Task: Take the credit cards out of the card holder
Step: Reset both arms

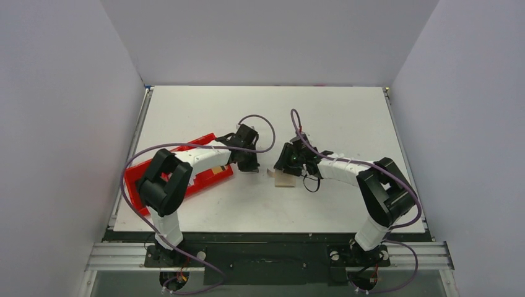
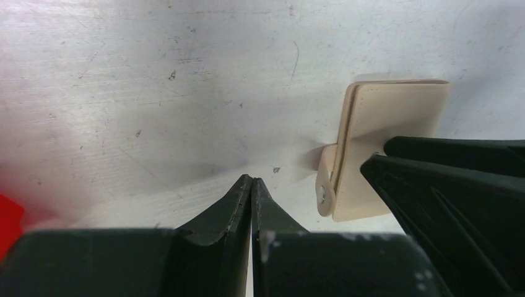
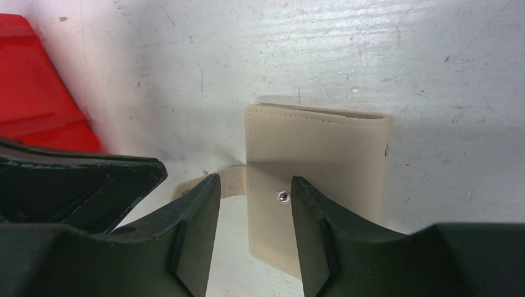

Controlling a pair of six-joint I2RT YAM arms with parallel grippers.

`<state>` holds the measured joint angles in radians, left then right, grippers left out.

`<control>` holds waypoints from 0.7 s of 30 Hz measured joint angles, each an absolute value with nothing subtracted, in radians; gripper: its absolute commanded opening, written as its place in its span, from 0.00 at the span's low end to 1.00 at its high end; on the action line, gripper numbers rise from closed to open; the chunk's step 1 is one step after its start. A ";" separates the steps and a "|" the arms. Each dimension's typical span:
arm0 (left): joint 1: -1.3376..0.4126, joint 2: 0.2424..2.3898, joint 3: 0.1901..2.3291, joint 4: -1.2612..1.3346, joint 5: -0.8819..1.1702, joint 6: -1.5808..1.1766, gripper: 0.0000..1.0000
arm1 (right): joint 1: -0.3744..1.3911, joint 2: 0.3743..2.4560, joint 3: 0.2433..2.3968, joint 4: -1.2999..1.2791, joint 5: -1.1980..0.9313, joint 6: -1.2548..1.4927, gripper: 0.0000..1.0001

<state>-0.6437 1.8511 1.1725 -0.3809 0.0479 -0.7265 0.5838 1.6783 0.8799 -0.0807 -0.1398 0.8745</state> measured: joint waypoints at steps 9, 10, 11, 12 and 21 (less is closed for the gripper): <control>-0.635 1.734 1.172 -0.406 0.041 -0.721 0.02 | 0.581 1.664 0.869 -0.060 -0.147 0.888 0.45; -0.635 1.725 1.173 -0.410 0.041 -0.720 0.03 | 0.581 1.657 0.869 -0.066 -0.146 0.888 0.46; -0.635 1.715 1.175 -0.415 0.041 -0.719 0.04 | 0.577 1.645 0.869 -0.073 -0.146 0.887 0.47; -0.635 1.704 1.177 -0.419 0.041 -0.716 0.06 | 0.576 1.629 0.869 -0.082 -0.146 0.887 0.48; -0.632 1.586 1.229 -0.459 0.040 -0.674 0.33 | 0.562 1.438 0.912 -0.168 -0.122 0.873 0.66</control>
